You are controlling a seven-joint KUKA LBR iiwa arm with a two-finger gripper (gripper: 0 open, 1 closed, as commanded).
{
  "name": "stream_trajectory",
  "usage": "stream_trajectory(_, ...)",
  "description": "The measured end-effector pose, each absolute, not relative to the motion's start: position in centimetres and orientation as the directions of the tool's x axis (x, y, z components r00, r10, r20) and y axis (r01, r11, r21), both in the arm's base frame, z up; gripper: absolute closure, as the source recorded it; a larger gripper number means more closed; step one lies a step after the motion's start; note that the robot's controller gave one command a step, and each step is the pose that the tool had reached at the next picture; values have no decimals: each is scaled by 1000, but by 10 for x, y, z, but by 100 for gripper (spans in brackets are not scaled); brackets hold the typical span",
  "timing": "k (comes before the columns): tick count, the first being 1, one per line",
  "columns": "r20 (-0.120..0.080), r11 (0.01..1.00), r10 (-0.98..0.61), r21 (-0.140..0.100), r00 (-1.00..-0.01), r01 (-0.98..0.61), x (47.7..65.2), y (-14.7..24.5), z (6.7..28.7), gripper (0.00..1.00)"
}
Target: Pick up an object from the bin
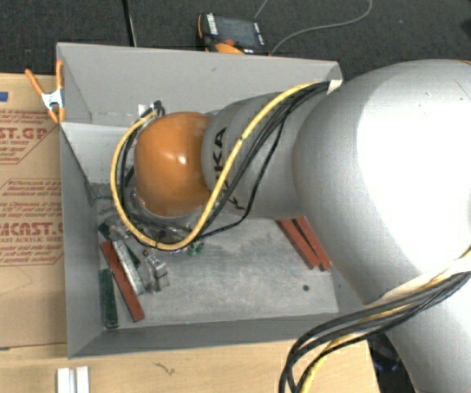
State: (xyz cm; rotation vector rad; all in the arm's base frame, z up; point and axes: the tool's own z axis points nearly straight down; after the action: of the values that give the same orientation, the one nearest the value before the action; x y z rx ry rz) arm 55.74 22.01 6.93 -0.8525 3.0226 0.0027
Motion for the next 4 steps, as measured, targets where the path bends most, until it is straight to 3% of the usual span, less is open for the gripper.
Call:
stream_trajectory(1, -2, -30, -1000, 0, 30, -1000, 545, 178, 108, 0)
stream_trajectory(2, -6, -245, -970, -6, 245, -970, 584, 248, 166, 0)
stream_trajectory(3, -5, -491, -871, 3, 491, -871, 517, 233, 71, 0)
stream_trajectory(4, -6, -490, -872, -1, 490, -872, 518, 234, 73, 100)
